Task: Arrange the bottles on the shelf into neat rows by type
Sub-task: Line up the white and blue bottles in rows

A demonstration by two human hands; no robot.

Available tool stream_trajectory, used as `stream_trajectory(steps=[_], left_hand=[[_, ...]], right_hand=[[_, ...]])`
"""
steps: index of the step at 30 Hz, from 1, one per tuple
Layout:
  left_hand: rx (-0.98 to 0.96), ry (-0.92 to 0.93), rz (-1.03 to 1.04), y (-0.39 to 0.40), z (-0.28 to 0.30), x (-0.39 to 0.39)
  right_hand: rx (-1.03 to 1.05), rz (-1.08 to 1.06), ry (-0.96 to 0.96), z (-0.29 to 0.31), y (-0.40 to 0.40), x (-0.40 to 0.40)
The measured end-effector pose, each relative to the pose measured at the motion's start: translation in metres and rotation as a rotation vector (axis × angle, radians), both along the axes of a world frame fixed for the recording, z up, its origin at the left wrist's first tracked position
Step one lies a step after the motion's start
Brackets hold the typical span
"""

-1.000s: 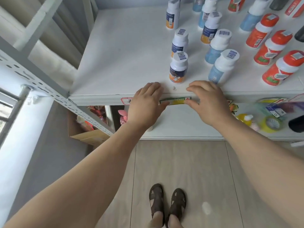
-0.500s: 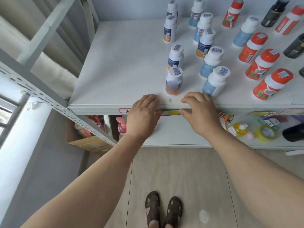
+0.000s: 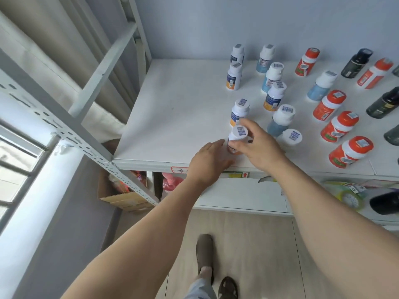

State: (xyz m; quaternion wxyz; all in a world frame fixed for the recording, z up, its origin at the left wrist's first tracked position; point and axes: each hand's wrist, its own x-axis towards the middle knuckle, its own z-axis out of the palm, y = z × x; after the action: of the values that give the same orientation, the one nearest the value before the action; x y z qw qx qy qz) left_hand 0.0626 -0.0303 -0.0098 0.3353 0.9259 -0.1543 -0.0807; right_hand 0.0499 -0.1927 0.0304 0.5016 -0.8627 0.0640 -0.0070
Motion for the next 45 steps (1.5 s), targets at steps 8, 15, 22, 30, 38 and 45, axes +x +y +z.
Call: stream_trajectory(steps=[8, 15, 22, 30, 38, 45], left_hand=[[-0.346, 0.264, -0.092, 0.002, 0.018, 0.026], [-0.631, 0.646, -0.207, 0.013, 0.028, 0.043], [-0.593, 0.709, -0.208, 0.014, 0.03, 0.051], [-0.353, 0.506, -0.179, 0.009, 0.024, 0.058], [-0.167, 0.352, -0.162, 0.023, 0.017, 0.077], [-0.27, 0.369, -0.117, 0.025, 0.015, 0.097]], right_hand=[[0.147, -0.075, 0.014, 0.004, -0.011, 0.021], [0.109, -0.187, 0.032, 0.018, -0.008, 0.027], [0.106, -0.216, 0.098, 0.021, -0.01, 0.032], [0.107, -0.114, 0.08, 0.006, -0.016, 0.029], [0.153, -0.039, 0.082, -0.011, -0.014, 0.018], [0.268, -0.073, 0.063, 0.008, -0.019, 0.024]])
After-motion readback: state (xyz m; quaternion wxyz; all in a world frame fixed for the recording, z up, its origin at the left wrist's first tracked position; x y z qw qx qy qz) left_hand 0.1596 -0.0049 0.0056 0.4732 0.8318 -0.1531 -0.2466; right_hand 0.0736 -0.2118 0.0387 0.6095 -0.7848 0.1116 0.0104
